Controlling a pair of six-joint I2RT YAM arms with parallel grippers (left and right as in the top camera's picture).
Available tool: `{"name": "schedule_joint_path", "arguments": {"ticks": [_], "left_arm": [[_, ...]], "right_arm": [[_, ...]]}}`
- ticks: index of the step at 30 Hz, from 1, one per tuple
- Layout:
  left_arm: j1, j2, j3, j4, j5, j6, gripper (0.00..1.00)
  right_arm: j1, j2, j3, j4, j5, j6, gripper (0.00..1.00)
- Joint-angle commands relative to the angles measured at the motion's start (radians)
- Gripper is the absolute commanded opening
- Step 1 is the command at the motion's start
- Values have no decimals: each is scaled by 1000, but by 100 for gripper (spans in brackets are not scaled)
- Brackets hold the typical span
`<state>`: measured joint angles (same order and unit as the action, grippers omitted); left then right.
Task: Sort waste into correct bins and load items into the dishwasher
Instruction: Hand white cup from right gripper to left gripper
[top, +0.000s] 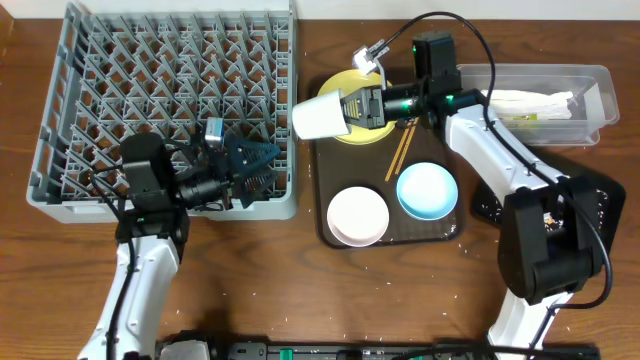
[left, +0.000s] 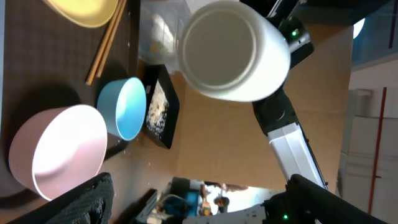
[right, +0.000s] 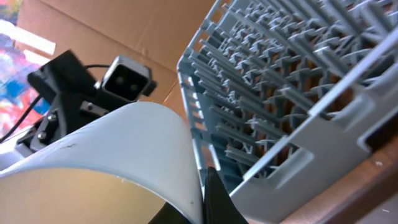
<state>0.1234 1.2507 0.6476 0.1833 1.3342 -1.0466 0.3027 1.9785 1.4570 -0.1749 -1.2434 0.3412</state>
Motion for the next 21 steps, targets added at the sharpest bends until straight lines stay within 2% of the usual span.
{"name": "schedule_joint_path", "arguments": {"ticks": [1,21], "left_arm": [[5,17,9,3,63,16,90],[5,19,9,3,69,2,90]], "right_arm": [[26,-9,1,3,-52,12,1],[216,47,1,38,-45,70,1]]}}
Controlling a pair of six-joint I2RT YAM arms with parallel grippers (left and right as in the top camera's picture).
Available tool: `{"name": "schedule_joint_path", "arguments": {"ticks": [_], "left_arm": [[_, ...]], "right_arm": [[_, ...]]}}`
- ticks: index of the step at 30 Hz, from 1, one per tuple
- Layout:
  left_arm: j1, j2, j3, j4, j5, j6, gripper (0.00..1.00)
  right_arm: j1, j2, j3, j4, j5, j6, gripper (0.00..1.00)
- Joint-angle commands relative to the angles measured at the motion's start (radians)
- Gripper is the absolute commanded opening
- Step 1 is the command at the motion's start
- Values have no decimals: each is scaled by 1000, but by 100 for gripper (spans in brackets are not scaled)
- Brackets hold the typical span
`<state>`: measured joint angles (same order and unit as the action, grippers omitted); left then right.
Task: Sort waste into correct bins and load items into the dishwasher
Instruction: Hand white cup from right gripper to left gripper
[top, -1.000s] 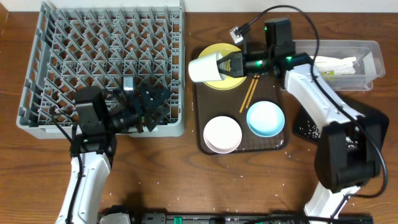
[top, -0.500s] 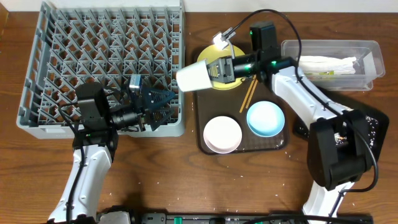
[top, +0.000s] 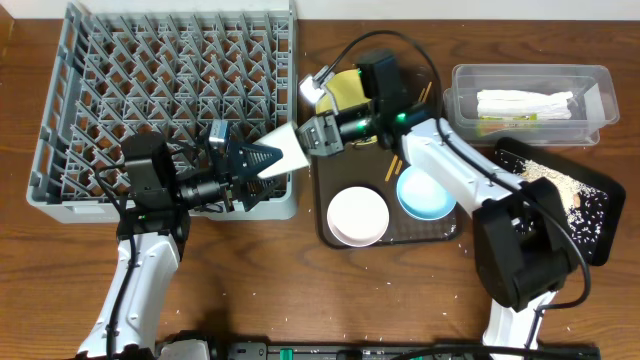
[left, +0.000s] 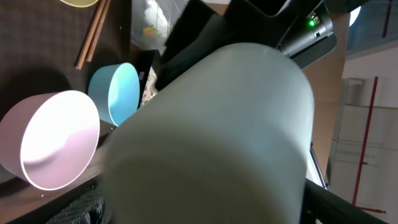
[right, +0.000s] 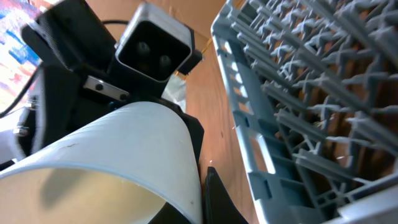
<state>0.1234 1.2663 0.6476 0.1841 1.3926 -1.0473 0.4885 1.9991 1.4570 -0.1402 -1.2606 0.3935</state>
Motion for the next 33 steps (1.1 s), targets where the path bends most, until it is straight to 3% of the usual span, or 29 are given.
{"name": "schedule_joint_path", "arguments": {"ticks": [1,10,15,33], "left_arm": [[5,4,9,2,11,3,89],[5,4,9,3,10,7,88],[5,4,9,5,2,6,82],[5,4,9,13,-47,-2,88]], "right_arm": [[35,31,1,2,-31,18,1],[64,36,1,-14,-54,18,1],[64,36,0,-68,-62,-2,1],[61,36,0,-92,-88,-6,1]]}}
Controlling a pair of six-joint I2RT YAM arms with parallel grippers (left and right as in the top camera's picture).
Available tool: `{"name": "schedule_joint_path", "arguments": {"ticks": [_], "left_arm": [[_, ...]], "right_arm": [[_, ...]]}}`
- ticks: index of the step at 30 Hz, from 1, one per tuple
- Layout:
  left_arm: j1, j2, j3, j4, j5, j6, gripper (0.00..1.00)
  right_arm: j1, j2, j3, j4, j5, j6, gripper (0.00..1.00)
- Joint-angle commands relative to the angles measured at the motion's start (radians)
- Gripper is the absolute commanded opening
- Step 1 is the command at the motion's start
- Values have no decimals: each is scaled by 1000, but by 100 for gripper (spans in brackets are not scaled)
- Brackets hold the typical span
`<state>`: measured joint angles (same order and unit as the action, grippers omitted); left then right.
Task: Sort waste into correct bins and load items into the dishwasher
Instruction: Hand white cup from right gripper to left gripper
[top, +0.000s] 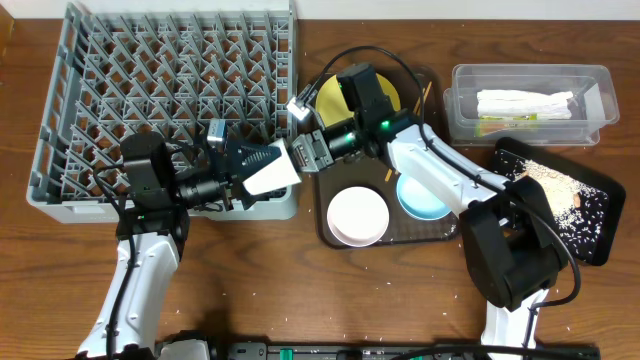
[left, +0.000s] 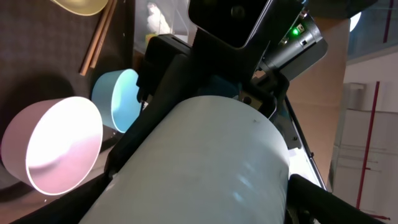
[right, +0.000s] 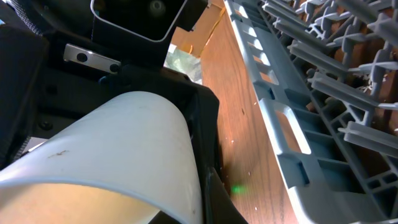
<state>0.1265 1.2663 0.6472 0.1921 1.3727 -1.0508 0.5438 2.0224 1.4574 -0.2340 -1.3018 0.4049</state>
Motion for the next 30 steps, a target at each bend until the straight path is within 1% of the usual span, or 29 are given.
{"name": "schedule_joint_path", "arguments": {"ticks": [1,3,5,7,9,13,16,17,21,24,25,27,30], "left_arm": [[2,4,10,5,-31,-2,88],[2,4,10,5,-31,-2,87],[2,4,10,5,-30,-2,81],[1,4,10,5,-30,-2,68],[1,4,10,5,-27,-2,59],[1,4,10,5,-26,-2,46],[1,4,10,5,-27,-2,39],[1,4,10,5,-27,-1,38],[2,4,10,6,-27,-1,32],[2,4,10,37,-27,2,28],[2,4,10,44,-28,2,28],[2,4,10,53,-31,2,28],[2,4,10,57,-39,2,27]], "right_arm": [[6,13,0,2,-51,-17,1],[6,13,0,3,-49,-17,1],[5,13,0,5,-42,-17,1],[5,13,0,6,-27,-16,1],[5,13,0,7,-8,-5,1],[4,13,0,29,-5,10,1],[4,13,0,55,-5,37,2],[4,13,0,62,-5,36,5],[-1,13,0,82,-5,36,31],[-34,13,0,114,2,49,45],[-49,13,0,116,17,64,49],[-81,13,0,116,34,70,52],[-127,13,0,115,42,69,55]]}}
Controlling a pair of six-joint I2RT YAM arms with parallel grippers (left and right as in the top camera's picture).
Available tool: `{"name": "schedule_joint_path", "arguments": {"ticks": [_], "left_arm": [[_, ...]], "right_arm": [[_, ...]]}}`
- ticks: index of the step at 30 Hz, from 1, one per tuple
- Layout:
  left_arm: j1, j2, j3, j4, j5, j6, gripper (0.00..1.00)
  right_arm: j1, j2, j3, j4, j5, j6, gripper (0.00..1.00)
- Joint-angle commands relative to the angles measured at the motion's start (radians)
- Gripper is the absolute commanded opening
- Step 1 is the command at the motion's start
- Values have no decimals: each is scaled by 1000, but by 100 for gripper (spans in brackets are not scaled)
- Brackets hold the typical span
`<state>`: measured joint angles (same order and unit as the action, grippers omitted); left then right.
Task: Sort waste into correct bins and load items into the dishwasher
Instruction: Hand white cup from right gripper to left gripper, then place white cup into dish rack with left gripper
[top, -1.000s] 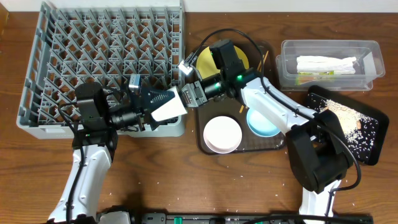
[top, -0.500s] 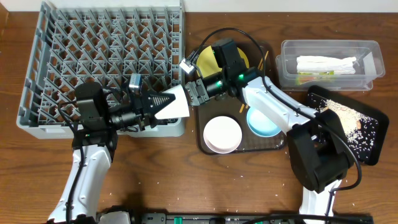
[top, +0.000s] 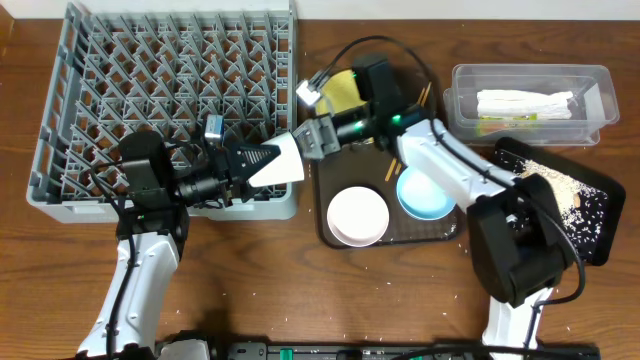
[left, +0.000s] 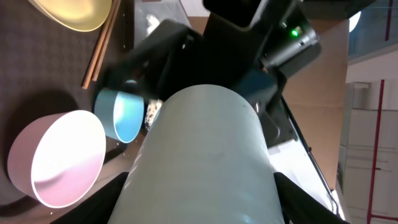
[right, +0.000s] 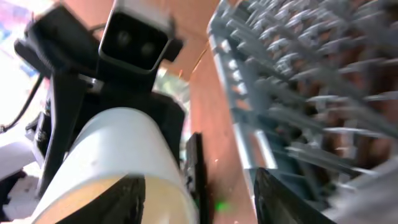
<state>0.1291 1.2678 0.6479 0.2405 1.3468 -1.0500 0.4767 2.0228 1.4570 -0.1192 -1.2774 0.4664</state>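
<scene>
A white cup (top: 281, 165) lies on its side above the front right corner of the grey dish rack (top: 160, 208). My left gripper (top: 258, 162) is shut on the cup, and its dark fingers (left: 118, 205) flank the cup's body (left: 205, 155). My right gripper (top: 315, 135) is open just right of the cup's mouth. In the right wrist view the cup (right: 118, 155) sits ahead of the spread fingers (right: 267, 193), with the rack (right: 311, 74) beyond.
A dark tray (top: 370, 165) right of the rack carries a yellow bowl (top: 345, 90), a pink bowl (top: 358, 215), a blue bowl (top: 427, 192) and chopsticks (top: 403, 150). At the far right are a clear container (top: 530, 100) and a black tray (top: 570, 200) with crumbs.
My right gripper has let go of the cup's rim, stands open and has drawn back a little to the right. My left gripper is now shut on the cup.
My right gripper first held the cup over the tray's left edge, with the left gripper open at the rack's corner. Then the cup was at the left gripper's jaws, then between them. Now the left holds it and the right has released.
</scene>
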Motion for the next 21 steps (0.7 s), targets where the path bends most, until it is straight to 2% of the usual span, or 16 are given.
{"name": "schedule_joint_path", "arguments": {"ticks": [1,8,16,21], "left_arm": [[-1,2,9,9,-23,2,27],[-2,2,9,8,-120,25,25],[-2,2,9,8,-245,29,22],[-2,-16,22,-29,-374,50,21]], "right_arm": [[-84,12,0,0,24,8,56],[-187,12,0,8,54,8,60],[-192,12,0,8,58,7,60],[-197,12,0,8,77,3,62]]}}
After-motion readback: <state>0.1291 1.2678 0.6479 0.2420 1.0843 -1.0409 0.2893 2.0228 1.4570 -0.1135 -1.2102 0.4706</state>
